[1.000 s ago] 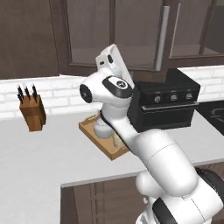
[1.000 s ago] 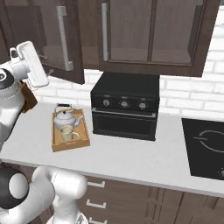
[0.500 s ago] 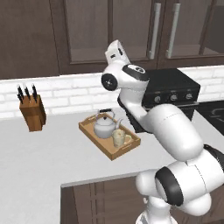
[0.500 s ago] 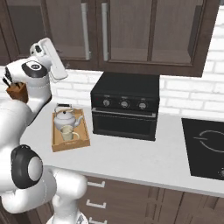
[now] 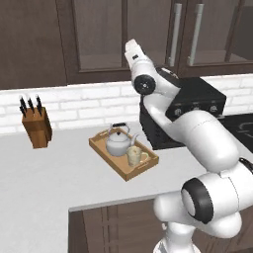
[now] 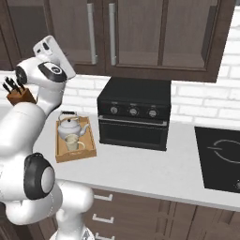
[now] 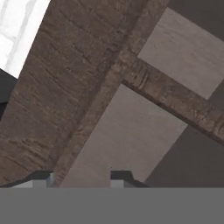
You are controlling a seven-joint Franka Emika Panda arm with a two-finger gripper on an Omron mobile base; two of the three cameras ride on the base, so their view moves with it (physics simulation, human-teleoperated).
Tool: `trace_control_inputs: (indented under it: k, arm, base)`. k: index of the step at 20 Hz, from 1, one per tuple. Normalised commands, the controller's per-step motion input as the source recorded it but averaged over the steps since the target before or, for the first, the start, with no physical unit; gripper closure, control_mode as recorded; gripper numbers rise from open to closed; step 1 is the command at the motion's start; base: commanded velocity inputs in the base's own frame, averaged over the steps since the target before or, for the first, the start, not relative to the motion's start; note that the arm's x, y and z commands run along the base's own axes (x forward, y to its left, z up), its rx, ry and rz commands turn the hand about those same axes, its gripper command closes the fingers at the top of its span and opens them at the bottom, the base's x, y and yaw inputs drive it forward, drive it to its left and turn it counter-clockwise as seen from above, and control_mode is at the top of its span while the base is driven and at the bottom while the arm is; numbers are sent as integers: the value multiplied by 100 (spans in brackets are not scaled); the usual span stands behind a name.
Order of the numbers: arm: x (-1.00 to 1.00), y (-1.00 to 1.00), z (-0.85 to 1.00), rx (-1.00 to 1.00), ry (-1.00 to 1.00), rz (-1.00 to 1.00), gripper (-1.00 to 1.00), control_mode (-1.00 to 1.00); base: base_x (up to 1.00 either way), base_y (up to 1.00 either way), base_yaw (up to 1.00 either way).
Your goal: Pick the kettle from the counter and place it on the tray. Then pick the mug from the cabinet and place it on the tray. Then close the cabinet doors.
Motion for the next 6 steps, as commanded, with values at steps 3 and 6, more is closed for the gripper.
trace_control_inputs:
  k: [3,6]
  arm:
    - [44,0,-22,0,13,12,-100,-100]
    - [31,0,-23,0,15,3,-100,-100]
  base:
    - [0,0,0]
    - [0,0,0]
